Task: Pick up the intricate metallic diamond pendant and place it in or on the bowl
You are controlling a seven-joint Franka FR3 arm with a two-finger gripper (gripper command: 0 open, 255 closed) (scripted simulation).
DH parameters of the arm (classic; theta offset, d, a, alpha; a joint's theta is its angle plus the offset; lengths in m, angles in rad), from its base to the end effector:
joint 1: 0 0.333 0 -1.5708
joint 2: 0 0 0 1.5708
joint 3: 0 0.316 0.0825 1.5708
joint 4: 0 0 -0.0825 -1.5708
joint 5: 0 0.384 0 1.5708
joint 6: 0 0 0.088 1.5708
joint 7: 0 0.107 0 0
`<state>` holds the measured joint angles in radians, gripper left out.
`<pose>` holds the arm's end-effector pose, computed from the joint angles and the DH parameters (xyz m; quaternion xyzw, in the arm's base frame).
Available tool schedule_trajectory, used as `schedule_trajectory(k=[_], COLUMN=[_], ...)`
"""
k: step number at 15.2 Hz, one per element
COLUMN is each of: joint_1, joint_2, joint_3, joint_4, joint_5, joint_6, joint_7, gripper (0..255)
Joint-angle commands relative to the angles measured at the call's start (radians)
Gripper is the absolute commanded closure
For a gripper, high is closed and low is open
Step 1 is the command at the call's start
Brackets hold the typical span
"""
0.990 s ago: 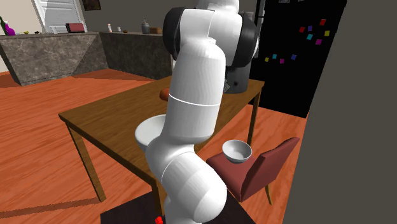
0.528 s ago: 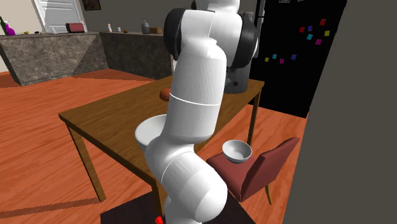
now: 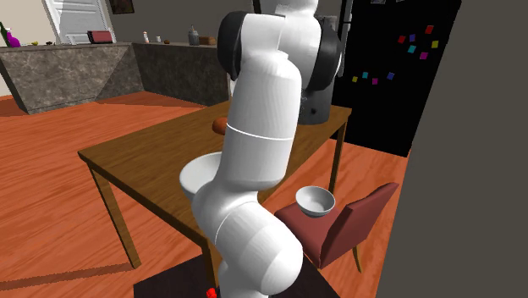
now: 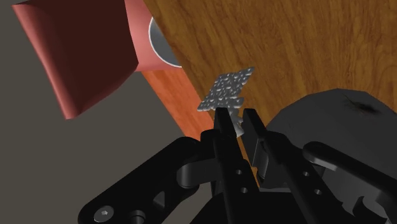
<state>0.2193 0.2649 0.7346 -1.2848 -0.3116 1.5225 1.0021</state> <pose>0.4327 0.4392 0.6332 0.9966 -0.0450 0.0658 0.0230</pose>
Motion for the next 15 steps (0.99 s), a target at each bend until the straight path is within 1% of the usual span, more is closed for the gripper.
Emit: schedule_trajectory(k=[1, 4, 7, 11, 15], joint_1=[-0.037, -0.093, -0.113, -0.092, -0.046], joint_2=[-0.078, -0.240, -0.396, -0.583, -0.746], joint_3=[0.009, 0.006, -0.020, -0.078, -0.136], joint_4=[-0.080, -0.232, -0.358, -0.494, -0.602], joint_5=[0.052, 0.164, 0.269, 0.378, 0.452], joint_6=[0.021, 0.058, 0.072, 0.059, 0.022], joint_7=[-0.010, -0.047, -0.094, -0.146, -0.178], gripper=[255, 255, 255, 255, 255])
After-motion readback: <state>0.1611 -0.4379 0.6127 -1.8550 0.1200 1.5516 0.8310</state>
